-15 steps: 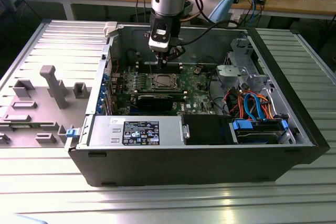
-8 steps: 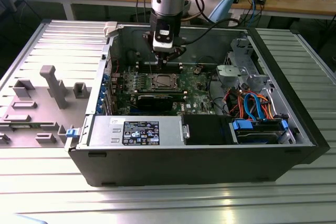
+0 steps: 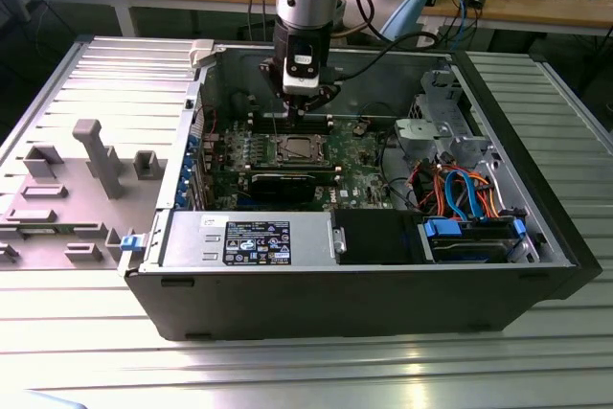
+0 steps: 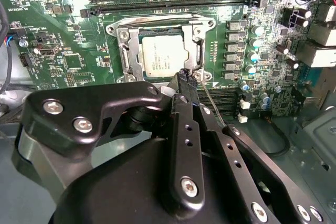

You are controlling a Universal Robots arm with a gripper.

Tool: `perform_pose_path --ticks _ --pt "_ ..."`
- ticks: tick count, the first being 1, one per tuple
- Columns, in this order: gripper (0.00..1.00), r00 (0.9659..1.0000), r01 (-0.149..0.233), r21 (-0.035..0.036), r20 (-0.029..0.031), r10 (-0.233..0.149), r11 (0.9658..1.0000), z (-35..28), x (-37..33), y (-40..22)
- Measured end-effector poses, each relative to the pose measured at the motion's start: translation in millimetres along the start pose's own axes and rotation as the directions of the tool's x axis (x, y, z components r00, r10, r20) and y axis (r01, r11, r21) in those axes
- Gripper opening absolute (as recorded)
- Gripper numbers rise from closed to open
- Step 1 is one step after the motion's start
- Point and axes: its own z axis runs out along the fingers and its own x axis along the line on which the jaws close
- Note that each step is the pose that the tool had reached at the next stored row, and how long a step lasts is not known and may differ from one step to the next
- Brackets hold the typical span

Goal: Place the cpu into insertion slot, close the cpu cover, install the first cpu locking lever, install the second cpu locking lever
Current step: 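Install the first cpu locking lever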

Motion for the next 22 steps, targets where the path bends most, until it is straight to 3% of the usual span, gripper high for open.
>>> perform_pose_path --ticks 11,16,22 --pt "0.11 1.0 0.002 0.0 0.0 -0.002 1.0 0.0 0.0 0.0" --pt "0.11 0.9984 0.056 0.0016 -0.0007 -0.056 0.9984 0.3 0.7 -0.4" --pt "0.11 0.9984 0.057 -0.0027 0.0066 -0.057 0.9984 0.3 6.3 -4.0"
